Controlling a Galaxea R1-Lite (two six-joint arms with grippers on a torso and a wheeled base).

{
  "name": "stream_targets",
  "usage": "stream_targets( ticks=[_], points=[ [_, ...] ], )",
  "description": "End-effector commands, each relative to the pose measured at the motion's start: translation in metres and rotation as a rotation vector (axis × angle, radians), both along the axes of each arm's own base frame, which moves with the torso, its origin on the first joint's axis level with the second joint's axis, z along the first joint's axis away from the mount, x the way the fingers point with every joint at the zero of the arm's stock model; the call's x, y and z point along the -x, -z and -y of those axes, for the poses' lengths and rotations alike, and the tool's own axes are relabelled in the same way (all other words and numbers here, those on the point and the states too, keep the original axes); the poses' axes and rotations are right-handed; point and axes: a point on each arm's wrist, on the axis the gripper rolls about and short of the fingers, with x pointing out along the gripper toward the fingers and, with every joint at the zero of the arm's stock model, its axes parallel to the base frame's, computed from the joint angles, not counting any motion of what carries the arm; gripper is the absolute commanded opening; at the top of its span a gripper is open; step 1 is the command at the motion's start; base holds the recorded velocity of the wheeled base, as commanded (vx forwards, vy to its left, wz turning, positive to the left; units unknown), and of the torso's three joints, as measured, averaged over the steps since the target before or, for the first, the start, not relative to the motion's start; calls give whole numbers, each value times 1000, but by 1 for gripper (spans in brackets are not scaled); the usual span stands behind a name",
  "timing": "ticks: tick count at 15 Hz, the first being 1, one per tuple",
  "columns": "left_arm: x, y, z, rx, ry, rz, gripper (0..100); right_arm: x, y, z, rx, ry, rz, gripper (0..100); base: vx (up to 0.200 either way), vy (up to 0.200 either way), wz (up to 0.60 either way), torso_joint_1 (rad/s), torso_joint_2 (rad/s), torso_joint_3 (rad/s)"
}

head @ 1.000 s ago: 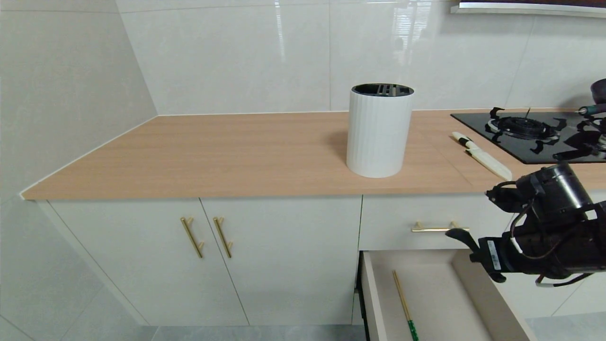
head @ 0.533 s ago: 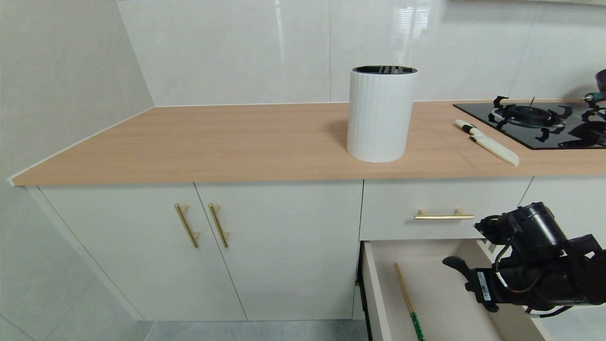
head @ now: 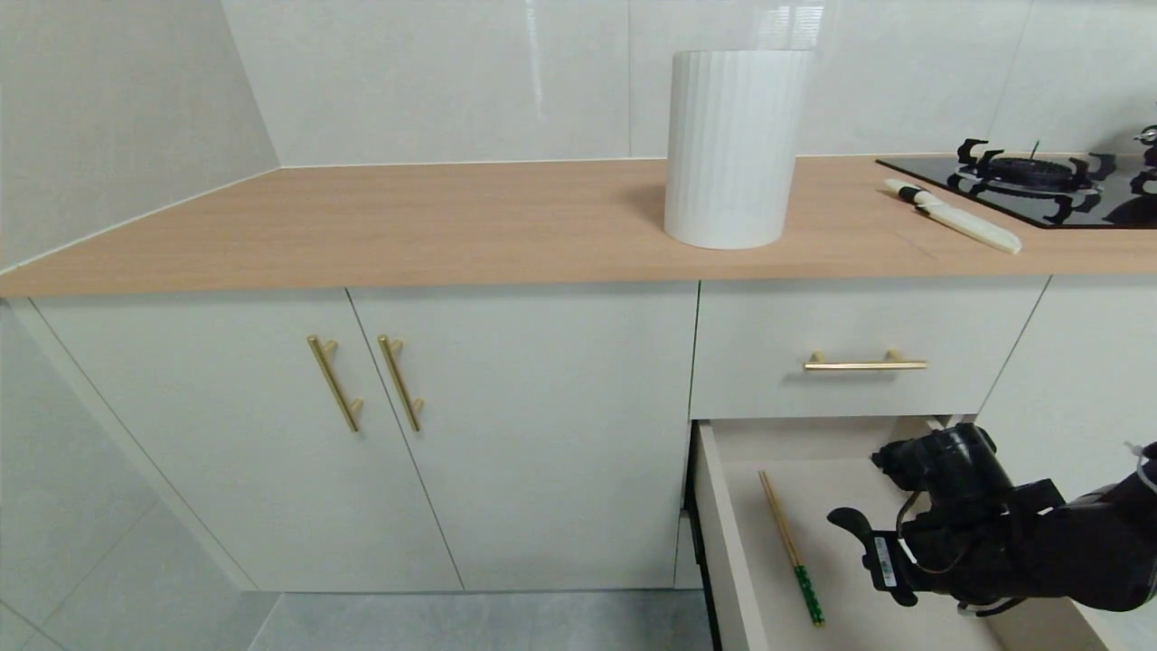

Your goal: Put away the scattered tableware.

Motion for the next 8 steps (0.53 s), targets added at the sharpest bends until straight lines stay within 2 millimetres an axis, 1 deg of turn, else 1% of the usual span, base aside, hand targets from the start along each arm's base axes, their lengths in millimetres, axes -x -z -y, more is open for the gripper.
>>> stream_targets(
  ticks=[1,3,5,6,8],
  points=[
    [0,0,0,1,0,0,100,0,20,0,19,-1,-57,0,0,0,0,-36,452,398],
    [0,0,0,0,0,0,100,-1,21,0,17,-1,-50,0,0,0,0,-17,229,212],
    [0,0,0,1,0,0,100,-4,25,-1,16,-1,-47,0,0,0,0,-5,83,61],
    [0,0,0,1,0,0,100,-10,32,-3,8,0,-17,0,0,0,0,0,0,0],
    [0,0,0,0,0,0,100,-14,47,-4,11,1,-19,0,0,0,0,0,0,0]
  ],
)
